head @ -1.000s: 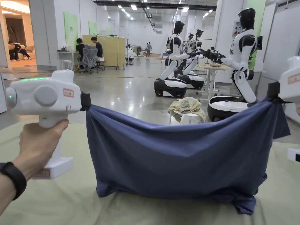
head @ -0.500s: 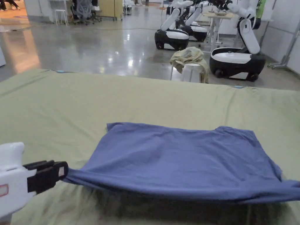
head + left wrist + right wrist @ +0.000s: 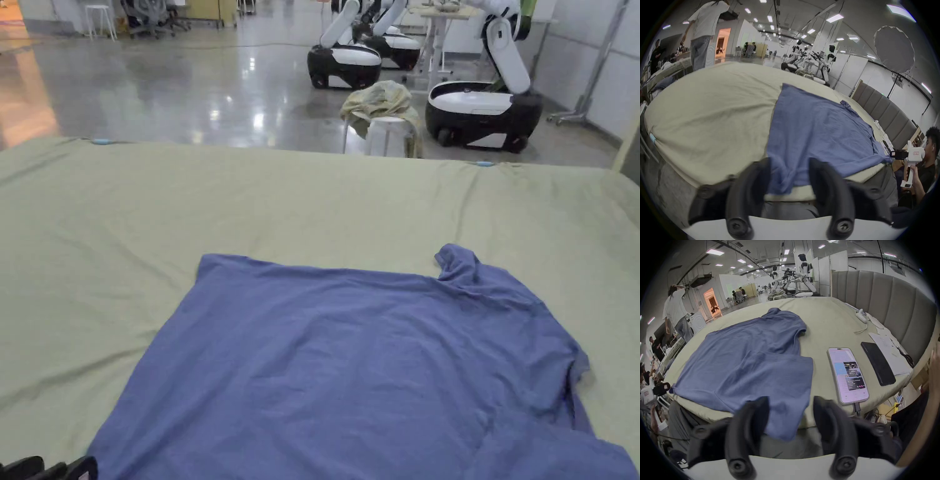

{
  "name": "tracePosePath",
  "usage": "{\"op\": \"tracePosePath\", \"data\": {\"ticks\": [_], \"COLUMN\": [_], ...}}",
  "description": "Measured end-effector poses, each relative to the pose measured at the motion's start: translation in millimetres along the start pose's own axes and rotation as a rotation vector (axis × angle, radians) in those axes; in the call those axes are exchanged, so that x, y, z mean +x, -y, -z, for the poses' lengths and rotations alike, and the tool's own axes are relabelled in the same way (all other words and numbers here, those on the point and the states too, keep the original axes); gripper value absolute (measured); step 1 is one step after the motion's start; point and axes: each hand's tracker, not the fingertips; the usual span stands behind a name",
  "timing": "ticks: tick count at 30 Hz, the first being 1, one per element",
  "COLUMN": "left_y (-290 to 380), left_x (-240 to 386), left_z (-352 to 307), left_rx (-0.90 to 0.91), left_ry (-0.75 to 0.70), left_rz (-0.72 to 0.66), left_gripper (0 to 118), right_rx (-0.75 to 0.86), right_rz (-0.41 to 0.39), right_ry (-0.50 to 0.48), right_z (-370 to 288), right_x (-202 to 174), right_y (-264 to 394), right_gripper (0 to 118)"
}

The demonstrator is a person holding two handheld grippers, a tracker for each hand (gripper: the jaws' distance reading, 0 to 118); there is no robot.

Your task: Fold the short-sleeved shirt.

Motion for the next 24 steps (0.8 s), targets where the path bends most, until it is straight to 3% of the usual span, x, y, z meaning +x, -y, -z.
{"op": "tracePosePath", "data": {"ticks": [3, 9, 15, 17, 19, 20, 22, 24], "left_y": [-14.2, -41.1, -56.2, -46.7, -45.3, -43.4, -42.0, -40.9], "left_x": [22.2, 85.9, 131.8, 127.3, 135.3, 135.5, 137.2, 137.2], "left_z": [-32.3, -80.9, -85.2, -80.0, -79.1, -79.4, -78.2, -76.8], "left_rx": [0.164, 0.379, 0.409, 0.427, 0.448, 0.452, 0.443, 0.426], "left_ry": [-0.081, -0.082, -0.048, -0.054, -0.085, -0.075, -0.069, -0.054], "left_rz": [0.083, 0.247, 0.24, 0.245, 0.278, 0.278, 0.278, 0.277], "left_gripper": [57, 57, 56, 52, 17, 13, 3, 2], "right_rx": [0.086, 0.388, 0.466, 0.469, 0.501, 0.504, 0.482, 0.491], "right_rz": [0.055, -0.126, -0.141, -0.154, -0.159, -0.151, -0.146, -0.148], "right_ry": [-0.014, 0.021, -0.091, -0.102, -0.107, -0.119, -0.152, -0.151], "right_z": [-20.0, -76.4, -104.1, -105.8, -108.7, -109.4, -108.9, -107.7], "right_x": [6.7, -22.2, -80.5, -92.7, -103.3, -107.4, -113.0, -117.3], "right_y": [-1.8, -6.0, -17.9, -22.7, -27.6, -29.3, -34.8, -37.9], "right_gripper": [66, 66, 65, 51, 13, 2, 0, 0]}}
